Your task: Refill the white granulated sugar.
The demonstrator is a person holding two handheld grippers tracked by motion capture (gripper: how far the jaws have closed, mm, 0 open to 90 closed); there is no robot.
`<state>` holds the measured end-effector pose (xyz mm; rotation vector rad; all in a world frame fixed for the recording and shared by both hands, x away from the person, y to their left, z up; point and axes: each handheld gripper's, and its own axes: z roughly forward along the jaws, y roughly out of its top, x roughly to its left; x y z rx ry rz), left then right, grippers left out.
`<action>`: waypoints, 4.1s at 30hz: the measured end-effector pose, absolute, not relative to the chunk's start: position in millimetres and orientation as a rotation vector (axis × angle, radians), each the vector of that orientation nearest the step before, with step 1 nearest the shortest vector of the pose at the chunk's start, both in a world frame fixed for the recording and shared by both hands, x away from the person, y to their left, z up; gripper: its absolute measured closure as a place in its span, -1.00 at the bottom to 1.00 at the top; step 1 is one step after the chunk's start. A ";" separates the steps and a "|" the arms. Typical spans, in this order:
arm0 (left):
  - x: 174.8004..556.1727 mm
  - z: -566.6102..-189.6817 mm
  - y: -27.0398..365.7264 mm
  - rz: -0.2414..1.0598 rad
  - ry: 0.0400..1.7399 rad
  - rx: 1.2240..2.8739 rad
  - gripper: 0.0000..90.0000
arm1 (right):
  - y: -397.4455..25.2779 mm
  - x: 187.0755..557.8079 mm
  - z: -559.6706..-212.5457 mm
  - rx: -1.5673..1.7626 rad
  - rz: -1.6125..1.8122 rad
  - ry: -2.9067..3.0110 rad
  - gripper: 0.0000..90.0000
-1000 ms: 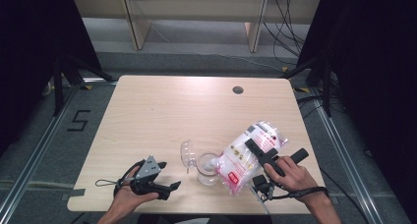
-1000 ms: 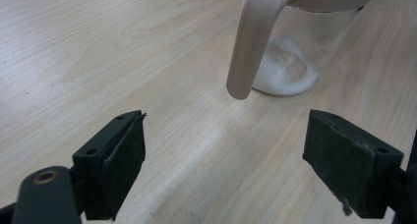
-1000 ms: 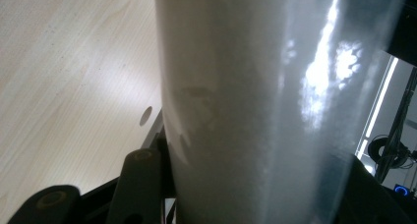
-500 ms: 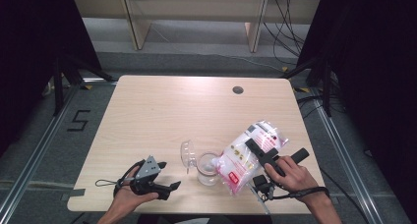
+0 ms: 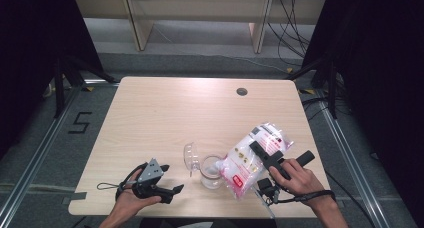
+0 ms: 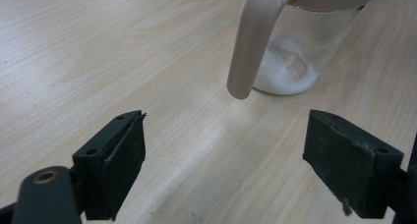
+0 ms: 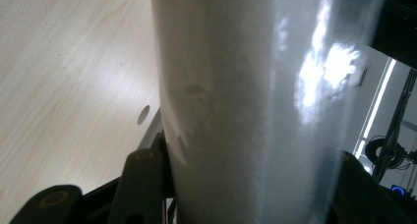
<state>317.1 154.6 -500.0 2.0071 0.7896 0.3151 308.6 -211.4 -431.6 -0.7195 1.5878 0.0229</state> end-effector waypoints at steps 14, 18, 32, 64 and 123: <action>317.1 -499.9 154.7 0.316 0.790 2.006 -0.66 | -206.3 310.5 -424.8 -0.842 0.001 1.553 0.26; 317.0 -500.0 154.5 0.314 0.789 2.007 -0.66 | -206.0 310.2 -423.8 -0.846 -0.003 1.554 0.26; 317.3 -499.5 155.1 0.302 0.786 2.020 -0.66 | -206.7 310.5 -424.2 -0.839 0.004 1.555 0.27; 316.8 -499.9 154.7 0.314 0.791 2.005 -0.66 | -212.2 307.0 -427.8 -0.728 0.026 1.576 0.28; 317.4 -498.4 156.5 0.312 0.781 2.025 -0.66 | -208.7 304.3 -425.2 -0.759 0.007 1.569 0.35</action>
